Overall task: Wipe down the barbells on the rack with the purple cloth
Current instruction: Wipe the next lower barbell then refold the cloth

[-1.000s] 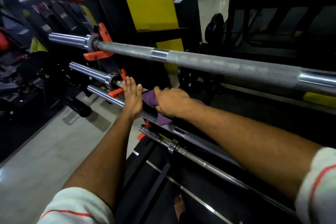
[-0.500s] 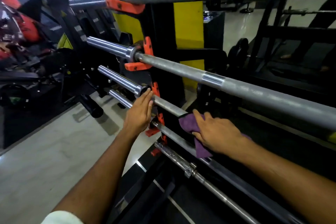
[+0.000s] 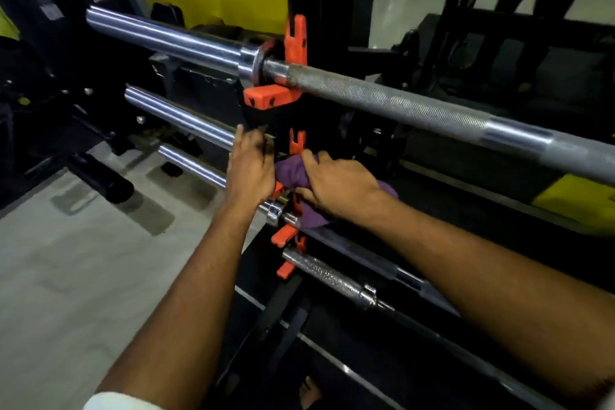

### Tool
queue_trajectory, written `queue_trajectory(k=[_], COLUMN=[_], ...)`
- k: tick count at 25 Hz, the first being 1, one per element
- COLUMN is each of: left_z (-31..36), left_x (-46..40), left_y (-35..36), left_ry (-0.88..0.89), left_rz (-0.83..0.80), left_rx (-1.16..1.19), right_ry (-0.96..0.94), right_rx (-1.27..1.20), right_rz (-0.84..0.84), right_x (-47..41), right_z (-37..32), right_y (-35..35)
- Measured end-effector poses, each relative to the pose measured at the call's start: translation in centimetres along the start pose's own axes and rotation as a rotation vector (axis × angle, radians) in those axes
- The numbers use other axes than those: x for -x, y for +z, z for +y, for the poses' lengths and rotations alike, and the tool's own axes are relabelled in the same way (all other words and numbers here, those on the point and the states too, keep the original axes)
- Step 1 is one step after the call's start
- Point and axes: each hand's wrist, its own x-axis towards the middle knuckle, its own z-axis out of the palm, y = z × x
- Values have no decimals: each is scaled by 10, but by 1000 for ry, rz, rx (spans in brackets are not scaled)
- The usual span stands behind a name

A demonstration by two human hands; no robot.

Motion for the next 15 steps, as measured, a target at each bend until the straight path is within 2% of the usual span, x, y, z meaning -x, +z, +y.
queue_trajectory(k=[6,10,15], left_z=[-9,-5,-3], left_x=[-7,-7,-3], left_y=[6,4,-4], left_ry=[58,47,58], left_rz=[-16,5,-64], left_rx=[111,117,106], right_ry=[52,55,78], right_rx=[104,56,87], right_rz=[36,-7,77], right_x=[103,48,2], right_z=[53,26,-15], right_y=[-4,-2,4])
